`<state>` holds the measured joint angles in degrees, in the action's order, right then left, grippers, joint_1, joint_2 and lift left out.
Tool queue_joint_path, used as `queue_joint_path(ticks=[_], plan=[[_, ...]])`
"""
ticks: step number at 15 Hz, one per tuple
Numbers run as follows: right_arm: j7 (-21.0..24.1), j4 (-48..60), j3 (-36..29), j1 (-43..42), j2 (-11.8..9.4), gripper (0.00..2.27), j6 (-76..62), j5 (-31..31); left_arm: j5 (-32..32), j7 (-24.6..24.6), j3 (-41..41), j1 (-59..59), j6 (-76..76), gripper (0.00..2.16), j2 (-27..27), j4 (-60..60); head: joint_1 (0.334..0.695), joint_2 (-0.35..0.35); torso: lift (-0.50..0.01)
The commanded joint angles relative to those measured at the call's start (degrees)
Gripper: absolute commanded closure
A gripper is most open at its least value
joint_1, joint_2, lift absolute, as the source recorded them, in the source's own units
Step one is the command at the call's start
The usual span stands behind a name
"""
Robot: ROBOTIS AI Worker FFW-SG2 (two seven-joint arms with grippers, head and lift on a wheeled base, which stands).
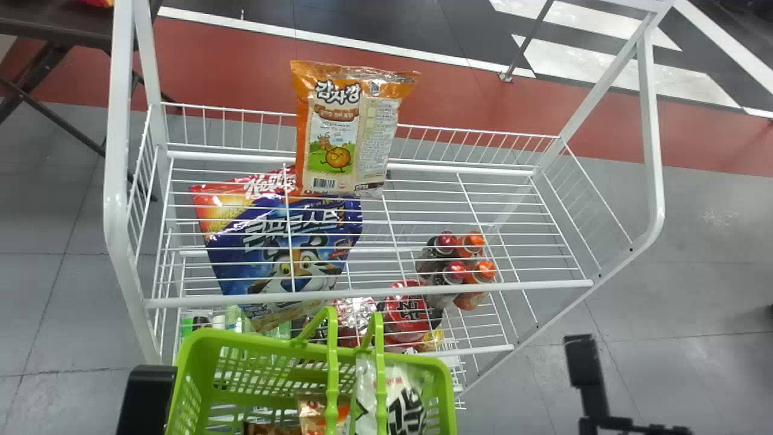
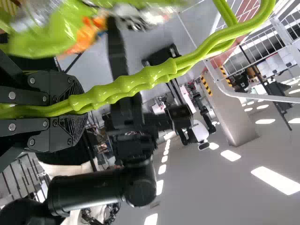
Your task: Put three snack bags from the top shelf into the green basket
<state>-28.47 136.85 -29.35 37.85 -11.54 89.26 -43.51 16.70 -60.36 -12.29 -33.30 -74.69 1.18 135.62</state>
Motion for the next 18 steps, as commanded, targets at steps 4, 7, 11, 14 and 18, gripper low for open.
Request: queue_joint_path(ticks=[4, 7, 11, 14, 18], plan=[[2.72, -0.18, 4.47, 0.2, -1.03, 1.49, 0.82, 5.8, 0.0, 0.07, -0.01, -0.09, 0.02, 1.68, -0.03, 0.17, 0.695, -0.35, -0.045], [1.58, 4.04, 2.01, 0.55, -0.94, 0.0, 0.82, 5.45, 0.0, -0.11, 0.25, -0.09, 0.02, 1.68, -0.03, 0.08, 0.695, -0.35, -0.045], [-4.84, 9.75, -3.26, 0.82, -0.5, 0.06, 0.82, 3.17, 0.35, -0.55, 0.78, -0.09, 1.08, 1.69, -0.03, -0.36, 0.695, -0.35, -0.045], [-9.49, 9.84, -5.72, 2.14, 0.73, 0.06, -23.02, 3.17, 0.53, -0.72, 1.04, -0.36, 1.95, 1.69, -0.03, -0.62, 0.695, -0.35, -0.045], [-7.21, 8.61, -1.68, 6.09, 3.54, 0.06, -55.19, 8.88, 1.06, -0.9, 1.04, -0.45, 3.01, 1.69, -0.03, -1.24, 0.695, -0.35, -0.045]])
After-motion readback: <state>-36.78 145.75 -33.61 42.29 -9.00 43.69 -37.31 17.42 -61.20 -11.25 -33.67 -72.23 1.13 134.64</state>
